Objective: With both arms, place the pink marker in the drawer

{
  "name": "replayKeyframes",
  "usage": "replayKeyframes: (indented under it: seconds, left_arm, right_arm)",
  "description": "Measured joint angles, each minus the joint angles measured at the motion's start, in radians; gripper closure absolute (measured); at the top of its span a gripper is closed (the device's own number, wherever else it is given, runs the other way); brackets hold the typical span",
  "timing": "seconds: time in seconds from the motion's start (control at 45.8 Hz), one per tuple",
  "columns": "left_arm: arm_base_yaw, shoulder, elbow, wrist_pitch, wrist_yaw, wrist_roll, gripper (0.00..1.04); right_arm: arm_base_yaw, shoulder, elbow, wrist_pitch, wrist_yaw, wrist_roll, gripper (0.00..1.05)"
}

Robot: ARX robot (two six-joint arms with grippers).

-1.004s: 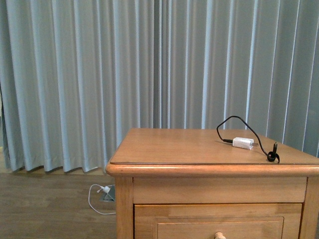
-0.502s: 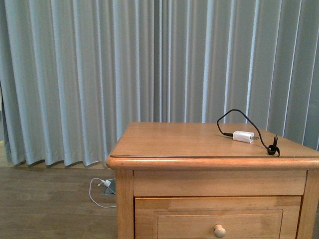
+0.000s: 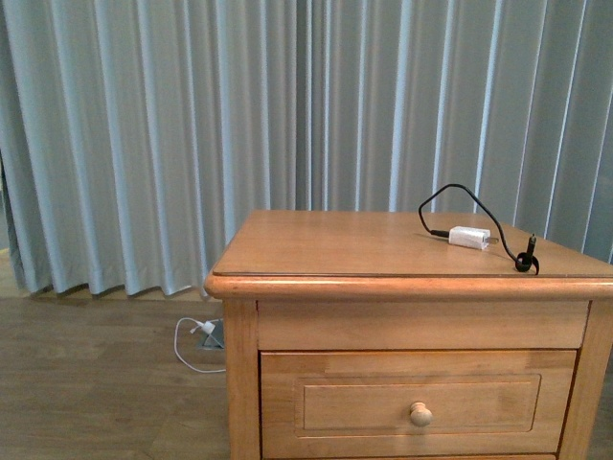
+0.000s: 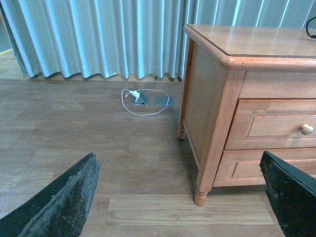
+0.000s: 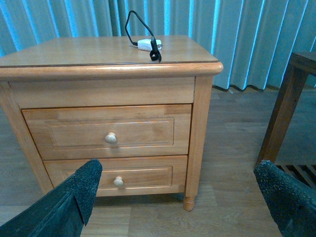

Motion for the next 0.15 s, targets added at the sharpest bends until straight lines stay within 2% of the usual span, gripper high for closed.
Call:
replayKeyframes:
  seconds: [0.153]
  left_arm:
    - [0.0, 0.0, 0.0, 0.0, 0.0, 0.0, 0.06]
  right_arm:
    - [0.0, 0.0, 0.0, 0.0, 0.0, 0.0, 0.08]
